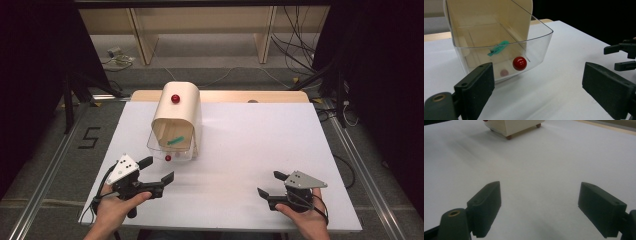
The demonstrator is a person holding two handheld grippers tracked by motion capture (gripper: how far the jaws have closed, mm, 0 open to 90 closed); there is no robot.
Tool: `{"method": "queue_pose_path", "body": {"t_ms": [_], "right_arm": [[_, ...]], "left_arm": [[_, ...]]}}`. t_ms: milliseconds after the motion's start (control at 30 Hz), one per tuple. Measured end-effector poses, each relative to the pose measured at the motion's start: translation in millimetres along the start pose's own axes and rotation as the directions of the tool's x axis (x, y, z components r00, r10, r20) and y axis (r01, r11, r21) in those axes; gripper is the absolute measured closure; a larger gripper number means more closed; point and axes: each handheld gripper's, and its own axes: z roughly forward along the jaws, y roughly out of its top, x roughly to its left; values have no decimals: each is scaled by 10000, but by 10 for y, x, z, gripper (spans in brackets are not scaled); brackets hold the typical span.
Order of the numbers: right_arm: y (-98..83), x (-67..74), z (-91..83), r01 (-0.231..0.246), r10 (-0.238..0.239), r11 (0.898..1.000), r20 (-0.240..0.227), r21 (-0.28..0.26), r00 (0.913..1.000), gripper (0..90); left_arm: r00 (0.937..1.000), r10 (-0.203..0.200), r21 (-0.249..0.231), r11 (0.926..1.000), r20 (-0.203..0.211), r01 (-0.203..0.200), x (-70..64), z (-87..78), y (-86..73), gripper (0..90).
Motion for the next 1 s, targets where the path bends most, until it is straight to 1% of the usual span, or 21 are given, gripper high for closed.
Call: {"method": "queue_pose_path", "body": {"t_ms": [233,400,500,600,700,767,800,900,933,1000], "right_arm": [[-9,4,-29,4,-4,10000,20,-60,10000,198],[-11,-1,-17,-15,15,10000,5,-33,10000,198],[-14,-10,-15,-92,92,10000,54,-19,9999,198],[-25,-25,-11,-93,93,9999,21,-51,10000,198],[-32,-43,-19,-67,67,9999,-4,-128,10000,197],[-38,-44,-24,-128,128,9999,-9,-81,9999,197],[-37,-46,-27,-103,103,9999,-24,-97,9999,197],[-34,-43,-34,-87,87,9999,-15,-149,10000,197],[-31,-39,-36,-94,94,9999,-10,-72,10000,197],[-25,-36,-22,-29,29,10000,-22,-78,10000,197]], "left_arm": [[9999,144,66,9999,27,-144,-10,9,-12,121],[10000,-18,18,10000,-48,18,6,18,-27,150],[10000,-15,36,10000,-77,15,10,26,-32,167],[9997,-88,-125,9999,-227,86,-2,33,-14,221],[9992,-54,-260,9997,-386,44,-16,30,-9,269],[9989,-4,-378,9993,-477,-14,-14,24,-2,323],[9986,-57,-467,9989,-521,33,-17,23,2,339],[9972,61,-550,9984,-741,-102,-11,5,3,399],[9970,79,-633,9979,-773,-128,-5,-3,2,428],[9966,6,-691,9976,-822,-63,1,-16,4,476]]}}
